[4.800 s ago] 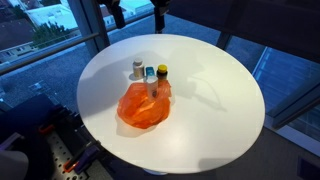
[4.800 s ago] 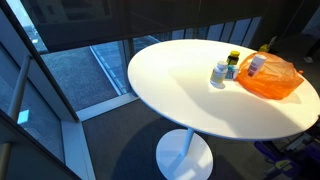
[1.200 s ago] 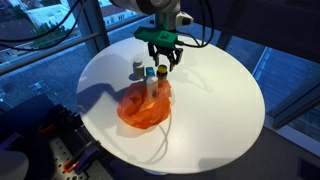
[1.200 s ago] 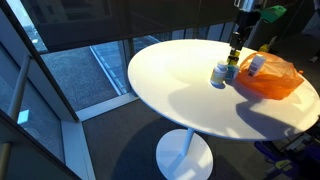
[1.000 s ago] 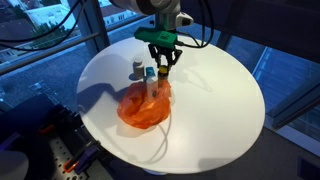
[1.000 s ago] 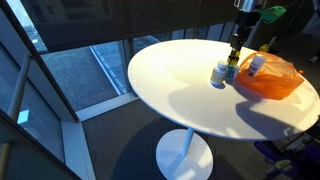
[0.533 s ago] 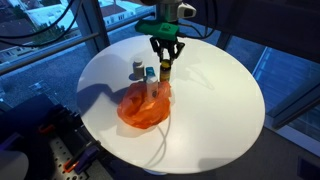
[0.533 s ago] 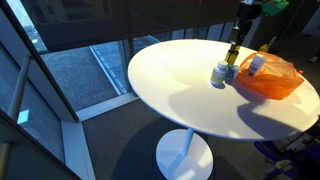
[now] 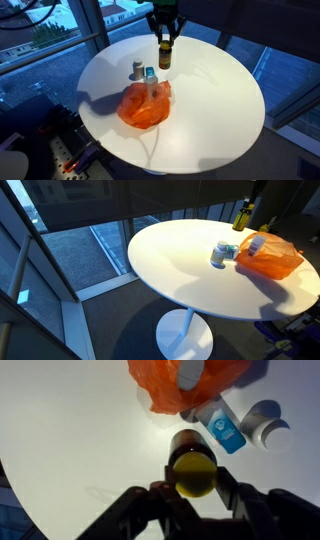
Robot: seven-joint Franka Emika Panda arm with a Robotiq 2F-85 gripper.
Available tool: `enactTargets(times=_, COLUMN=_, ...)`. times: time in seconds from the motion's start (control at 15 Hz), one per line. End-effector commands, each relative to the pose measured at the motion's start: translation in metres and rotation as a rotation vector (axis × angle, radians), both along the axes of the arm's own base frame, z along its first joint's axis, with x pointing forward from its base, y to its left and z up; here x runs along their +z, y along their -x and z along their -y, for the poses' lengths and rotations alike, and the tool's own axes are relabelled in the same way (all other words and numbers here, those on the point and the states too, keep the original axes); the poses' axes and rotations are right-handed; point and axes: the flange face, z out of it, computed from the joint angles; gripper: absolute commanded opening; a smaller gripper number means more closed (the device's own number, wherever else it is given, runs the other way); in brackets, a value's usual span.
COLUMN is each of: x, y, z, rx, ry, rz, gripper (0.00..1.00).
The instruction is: Put the black and yellow bottle in the orange plastic bag
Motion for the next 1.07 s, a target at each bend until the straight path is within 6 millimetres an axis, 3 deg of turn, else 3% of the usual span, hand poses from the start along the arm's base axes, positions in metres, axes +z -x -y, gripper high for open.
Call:
enactTargets(times=0.0, x=0.038, y=0.037, z=0.005, rx=0.011, ry=0.020, rz=0.000, gripper=0.20)
enactTargets(times=0.2, x=0.053, y=0.064, z=0.010, rx=0.021, ry=0.038, rz=0.003, gripper=0.20)
enactTargets(times=0.47, x=0.054, y=0.103, z=0.024, rx=0.022, ry=0.047, rz=-0.013, gripper=0.20)
enactTargets(times=0.73, x=0.040, y=0.134, z=0.038, rx=0.007, ry=0.052, rz=-0.045, gripper=0.20)
enactTargets(times=1.0, x=0.010, y=0.155, z=0.046, rx=0.015, ry=0.042, rz=-0.094, gripper=0.20)
